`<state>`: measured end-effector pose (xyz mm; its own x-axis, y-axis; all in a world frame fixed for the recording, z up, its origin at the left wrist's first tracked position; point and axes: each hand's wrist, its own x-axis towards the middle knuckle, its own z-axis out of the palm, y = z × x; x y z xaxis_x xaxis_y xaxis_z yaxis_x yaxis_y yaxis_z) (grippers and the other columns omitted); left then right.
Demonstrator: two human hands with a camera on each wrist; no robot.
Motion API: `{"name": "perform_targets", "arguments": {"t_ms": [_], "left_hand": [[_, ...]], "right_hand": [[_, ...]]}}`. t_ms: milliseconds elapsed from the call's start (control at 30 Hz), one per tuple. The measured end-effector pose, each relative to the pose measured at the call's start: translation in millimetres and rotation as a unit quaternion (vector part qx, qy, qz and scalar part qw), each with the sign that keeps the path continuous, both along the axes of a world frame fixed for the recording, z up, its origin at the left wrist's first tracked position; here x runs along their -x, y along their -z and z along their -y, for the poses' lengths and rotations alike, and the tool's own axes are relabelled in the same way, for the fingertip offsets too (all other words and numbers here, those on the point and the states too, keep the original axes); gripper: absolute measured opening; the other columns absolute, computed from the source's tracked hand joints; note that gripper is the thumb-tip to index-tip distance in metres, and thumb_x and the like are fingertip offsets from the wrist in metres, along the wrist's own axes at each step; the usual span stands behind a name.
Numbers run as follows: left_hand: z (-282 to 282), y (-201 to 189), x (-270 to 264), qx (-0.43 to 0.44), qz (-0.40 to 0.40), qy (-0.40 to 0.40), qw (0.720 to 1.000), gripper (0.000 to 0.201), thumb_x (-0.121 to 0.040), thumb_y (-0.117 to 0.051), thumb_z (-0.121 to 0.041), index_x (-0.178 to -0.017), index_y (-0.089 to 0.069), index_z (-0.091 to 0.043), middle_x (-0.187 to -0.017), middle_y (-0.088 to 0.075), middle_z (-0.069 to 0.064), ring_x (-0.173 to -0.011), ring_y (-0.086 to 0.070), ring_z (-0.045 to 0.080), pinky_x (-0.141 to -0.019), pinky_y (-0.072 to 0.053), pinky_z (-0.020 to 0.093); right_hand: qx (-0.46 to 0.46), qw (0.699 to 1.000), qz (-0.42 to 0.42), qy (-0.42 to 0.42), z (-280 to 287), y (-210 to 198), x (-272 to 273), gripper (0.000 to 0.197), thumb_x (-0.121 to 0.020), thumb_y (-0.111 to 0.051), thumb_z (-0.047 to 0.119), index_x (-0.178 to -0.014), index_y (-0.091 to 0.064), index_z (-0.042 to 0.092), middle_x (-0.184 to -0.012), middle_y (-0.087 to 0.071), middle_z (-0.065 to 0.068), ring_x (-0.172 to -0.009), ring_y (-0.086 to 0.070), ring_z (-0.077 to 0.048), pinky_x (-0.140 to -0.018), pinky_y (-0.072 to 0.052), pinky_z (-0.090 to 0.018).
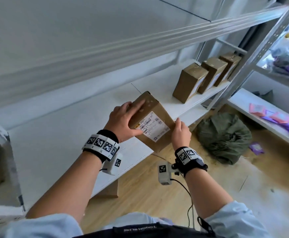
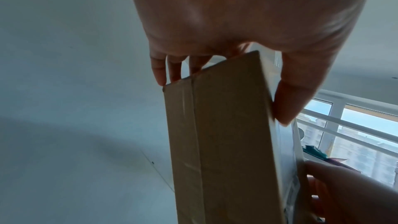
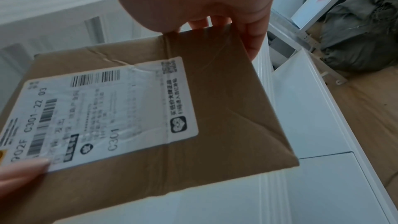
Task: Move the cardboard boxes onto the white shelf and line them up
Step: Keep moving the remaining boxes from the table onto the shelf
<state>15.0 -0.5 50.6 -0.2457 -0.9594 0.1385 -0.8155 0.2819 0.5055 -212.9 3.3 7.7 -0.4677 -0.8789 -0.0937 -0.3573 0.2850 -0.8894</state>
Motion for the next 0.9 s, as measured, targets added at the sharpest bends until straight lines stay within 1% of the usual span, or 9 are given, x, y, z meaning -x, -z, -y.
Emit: {"name": "perform_targets", "arguments": {"t_ms": [133,233,367,433,533,600,667,800,900], "left_hand": [[44,1,26,0.027,-0.007,-0.015,0.999,0.104,-0.060,-0.075,-0.057,-0.150,-0.023,-0.051,-0.141,-0.041,-0.001,-0.124,-0.037,0.026,-0.108,-0.029,0.042],[78,6,51,0.035,0.002,-0.030,0.999,0.104,-0.058,-0.082,-0.051,-0.148,-0.031,-0.046,-0.136,-0.041,0.000,-0.123,-0.036,0.026,-0.106,-0.027,0.041],[128,11,89,0.067,0.062,-0.063,0.994,0.096,-0.054,-0.078,-0.048,-0.143,-0.043,-0.042,-0.132,-0.047,0.002,-0.117,-0.040,0.029,-0.097,-0.029,0.039],[152,13,110,0.074,0.080,-0.078,0.991,0.094,-0.052,-0.077,-0.045,-0.141,-0.048,-0.040,-0.130,-0.049,0.002,-0.115,-0.040,0.030,-0.094,-0.029,0.038],[183,14,144,0.072,0.090,-0.098,0.989,0.090,-0.050,-0.072,-0.045,-0.137,-0.052,-0.035,-0.130,-0.050,0.004,-0.114,-0.041,0.032,-0.094,-0.029,0.040],[201,14,167,0.069,0.101,-0.112,0.986,0.089,-0.051,-0.072,-0.045,-0.137,-0.052,-0.034,-0.132,-0.050,0.004,-0.115,-0.040,0.032,-0.094,-0.029,0.040],[217,16,187,0.071,0.111,-0.130,0.983,0.087,-0.052,-0.074,-0.050,-0.135,-0.053,-0.033,-0.133,-0.050,0.005,-0.116,-0.041,0.032,-0.094,-0.030,0.041],[235,26,213,0.049,0.124,-0.167,0.977,0.094,-0.053,-0.066,-0.072,-0.137,-0.051,-0.032,-0.142,-0.045,0.003,-0.121,-0.041,0.031,-0.098,-0.032,0.043],[235,35,216,0.012,0.111,-0.203,0.973,0.109,-0.052,-0.053,-0.085,-0.146,-0.039,-0.030,-0.150,-0.037,0.005,-0.133,-0.034,0.030,-0.108,-0.031,0.046]], "right_hand": [[0.014,1.000,0.003,0.006,40,2,17,0.038,-0.106,-0.035,0.038,-0.090,-0.060,0.014,-0.085,-0.059,0.002,-0.076,-0.053,-0.010,-0.075,-0.037,-0.030],[0.028,1.000,0.007,-0.012,76,12,31,0.037,-0.105,-0.036,0.040,-0.094,-0.062,0.016,-0.089,-0.063,0.003,-0.087,-0.060,-0.017,-0.080,-0.045,-0.033],[0.075,0.995,-0.011,-0.060,130,19,54,0.041,-0.105,-0.037,0.040,-0.121,-0.063,0.013,-0.117,-0.065,-0.001,-0.108,-0.058,-0.016,-0.093,-0.043,-0.030],[0.091,0.993,0.012,-0.080,155,14,68,0.039,-0.105,-0.038,0.039,-0.125,-0.061,0.014,-0.117,-0.064,0.006,-0.107,-0.055,-0.009,-0.091,-0.041,-0.022],[0.099,0.987,0.037,-0.119,192,11,90,0.027,-0.104,-0.042,0.039,-0.114,-0.060,0.021,-0.098,-0.061,0.020,-0.090,-0.057,0.002,-0.076,-0.040,-0.008],[0.106,0.984,0.044,-0.135,216,11,102,0.030,-0.100,-0.048,0.048,-0.110,-0.059,0.021,-0.095,-0.064,0.013,-0.089,-0.059,-0.003,-0.077,-0.046,-0.019],[0.105,0.985,0.033,-0.132,238,15,113,0.046,-0.093,-0.053,0.057,-0.120,-0.058,0.020,-0.104,-0.066,0.004,-0.096,-0.061,-0.013,-0.083,-0.049,-0.029],[0.087,0.984,0.030,-0.151,271,28,129,0.051,-0.090,-0.053,0.053,-0.128,-0.054,0.018,-0.117,-0.063,-0.001,-0.107,-0.058,-0.018,-0.093,-0.048,-0.034],[0.090,0.983,0.033,-0.157,281,38,137,0.044,-0.098,-0.051,0.044,-0.128,-0.055,0.013,-0.119,-0.062,0.001,-0.110,-0.056,-0.017,-0.094,-0.044,-0.030]]}}
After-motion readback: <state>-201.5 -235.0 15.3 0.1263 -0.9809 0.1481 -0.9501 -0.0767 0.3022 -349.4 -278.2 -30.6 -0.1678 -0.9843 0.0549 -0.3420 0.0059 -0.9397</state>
